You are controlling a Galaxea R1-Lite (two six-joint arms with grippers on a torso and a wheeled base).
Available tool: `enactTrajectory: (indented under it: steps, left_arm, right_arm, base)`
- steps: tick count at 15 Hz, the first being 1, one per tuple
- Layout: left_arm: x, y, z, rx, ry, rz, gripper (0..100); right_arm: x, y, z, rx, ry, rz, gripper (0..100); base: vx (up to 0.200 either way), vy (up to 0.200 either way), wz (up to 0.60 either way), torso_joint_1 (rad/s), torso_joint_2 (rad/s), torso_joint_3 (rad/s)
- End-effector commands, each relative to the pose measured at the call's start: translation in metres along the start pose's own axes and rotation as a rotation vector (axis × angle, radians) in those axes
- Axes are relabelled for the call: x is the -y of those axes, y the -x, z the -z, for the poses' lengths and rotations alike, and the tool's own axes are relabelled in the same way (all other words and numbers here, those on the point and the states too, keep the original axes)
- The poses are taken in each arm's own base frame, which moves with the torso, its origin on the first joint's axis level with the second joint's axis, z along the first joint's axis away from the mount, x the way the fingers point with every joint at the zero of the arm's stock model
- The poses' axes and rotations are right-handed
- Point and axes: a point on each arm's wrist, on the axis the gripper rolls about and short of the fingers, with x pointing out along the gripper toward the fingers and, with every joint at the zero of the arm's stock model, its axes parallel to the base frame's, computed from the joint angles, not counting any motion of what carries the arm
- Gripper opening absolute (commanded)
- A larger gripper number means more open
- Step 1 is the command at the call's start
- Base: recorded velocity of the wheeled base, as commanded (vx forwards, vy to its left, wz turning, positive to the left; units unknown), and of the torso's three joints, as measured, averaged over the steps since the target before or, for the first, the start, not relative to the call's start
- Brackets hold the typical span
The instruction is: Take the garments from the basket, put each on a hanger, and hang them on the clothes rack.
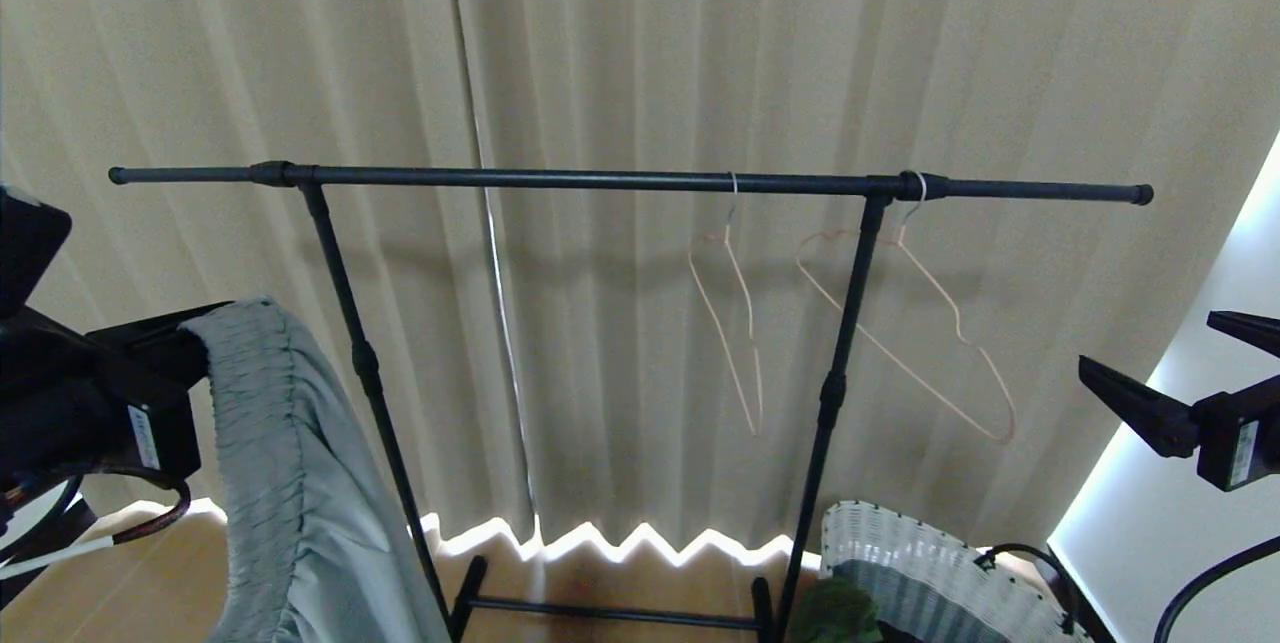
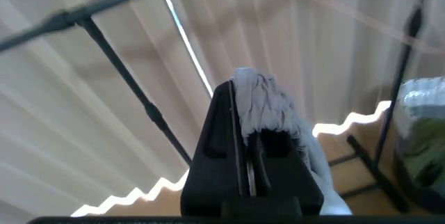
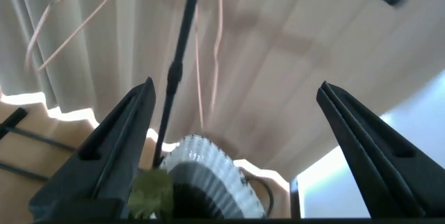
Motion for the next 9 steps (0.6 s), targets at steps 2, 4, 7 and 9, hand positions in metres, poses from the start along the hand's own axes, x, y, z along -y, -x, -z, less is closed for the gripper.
enactTrajectory:
  steps: [2, 4, 7, 9]
  left_arm:
    - [0.001, -0.004, 0.001, -0.009, -0.002, 0.006, 0]
    - [0.002, -0.004, 0.002, -0.014, -0.003, 0.01, 0]
    - [0.004, -0.003, 0.008, -0.033, -0.005, 0.015, 0]
    - [0.007, 0.0, 0.02, -0.065, -0.009, 0.027, 0]
  right_arm:
    - [0.0, 0.0, 0.0, 0.001, 0.0, 0.002, 100]
    - [0.0, 0.0, 0.0, -0.001, 0.0, 0.001, 100]
    - [-0.001, -0.007, 0.002, -0.022, -0.001, -0.007, 100]
    - [-0.002, -0.012, 0.006, -0.051, -0.001, -0.017, 100]
  base:
    - [0.2, 0.0, 0.0, 0.007, 0.0, 0.002]
    - [0.2, 0.0, 0.0, 0.0, 0.0, 0.005]
    - [0.2, 0.0, 0.0, 0.002, 0.0, 0.001]
    - [0.0, 0.0, 0.0, 0.0, 0.0, 0.0]
